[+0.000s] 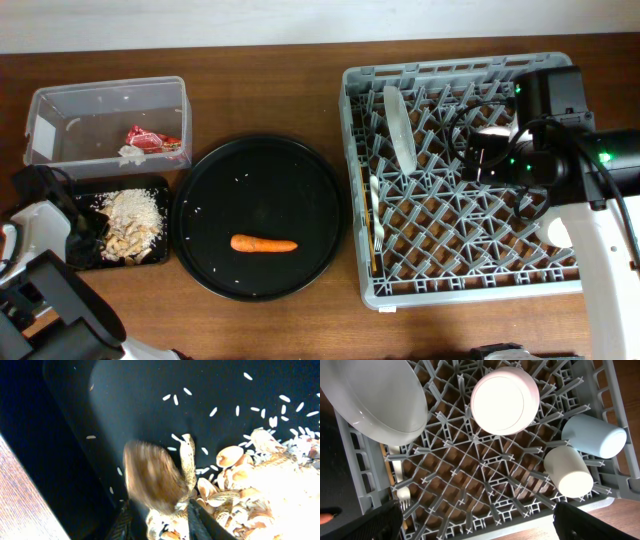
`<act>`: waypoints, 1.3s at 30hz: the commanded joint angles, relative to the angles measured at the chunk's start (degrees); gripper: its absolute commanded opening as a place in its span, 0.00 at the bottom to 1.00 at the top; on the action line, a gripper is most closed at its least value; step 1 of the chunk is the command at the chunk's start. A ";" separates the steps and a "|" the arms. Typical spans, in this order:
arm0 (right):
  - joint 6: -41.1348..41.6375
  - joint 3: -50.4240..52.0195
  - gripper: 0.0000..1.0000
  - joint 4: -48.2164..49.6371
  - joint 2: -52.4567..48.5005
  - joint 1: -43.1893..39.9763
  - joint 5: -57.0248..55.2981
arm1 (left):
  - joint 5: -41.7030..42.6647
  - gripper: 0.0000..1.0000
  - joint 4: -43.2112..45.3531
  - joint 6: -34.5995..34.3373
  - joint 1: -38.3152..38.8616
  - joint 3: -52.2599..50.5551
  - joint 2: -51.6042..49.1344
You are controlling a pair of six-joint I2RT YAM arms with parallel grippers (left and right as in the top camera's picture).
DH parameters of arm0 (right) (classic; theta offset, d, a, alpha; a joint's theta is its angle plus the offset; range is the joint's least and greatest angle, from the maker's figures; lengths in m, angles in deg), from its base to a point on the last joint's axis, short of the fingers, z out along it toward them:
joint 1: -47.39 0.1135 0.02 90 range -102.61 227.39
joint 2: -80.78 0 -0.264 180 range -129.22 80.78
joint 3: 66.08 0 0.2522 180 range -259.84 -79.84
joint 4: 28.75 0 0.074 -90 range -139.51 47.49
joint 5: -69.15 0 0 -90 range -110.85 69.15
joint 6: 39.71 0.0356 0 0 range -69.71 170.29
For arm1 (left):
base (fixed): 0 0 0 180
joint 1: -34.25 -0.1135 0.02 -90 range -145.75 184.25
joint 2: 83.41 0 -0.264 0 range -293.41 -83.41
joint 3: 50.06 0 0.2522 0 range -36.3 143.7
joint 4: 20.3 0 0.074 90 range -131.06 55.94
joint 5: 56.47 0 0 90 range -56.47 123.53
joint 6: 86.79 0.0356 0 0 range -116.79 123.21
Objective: Sort waste into correct bins and load items into the dishwasher rack
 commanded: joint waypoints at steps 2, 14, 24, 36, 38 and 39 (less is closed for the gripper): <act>0.00 -0.02 0.99 -0.24 -0.26 -0.42 0.07 | 0.87 0.40 -3.02 2.54 -0.20 3.26 0.87; 0.00 -0.02 0.99 -0.17 -0.26 -0.42 0.07 | 22.91 0.68 -22.40 -2.23 31.19 5.42 10.36; 0.00 -0.02 0.99 -0.63 -0.26 -0.42 0.07 | 20.15 0.79 -1.36 -32.98 53.35 -9.90 10.32; 0.00 -0.02 0.99 -0.66 -0.26 -0.42 0.07 | 12.72 0.78 2.32 -33.55 53.70 -15.37 9.73; 0.00 -0.02 0.99 -0.87 -0.26 -0.42 0.07 | 11.72 0.74 4.13 -33.55 53.72 -16.06 9.73; 0.00 -0.02 0.99 -1.03 -0.26 -0.42 0.07 | 11.52 0.67 4.28 -33.53 53.72 -16.06 9.73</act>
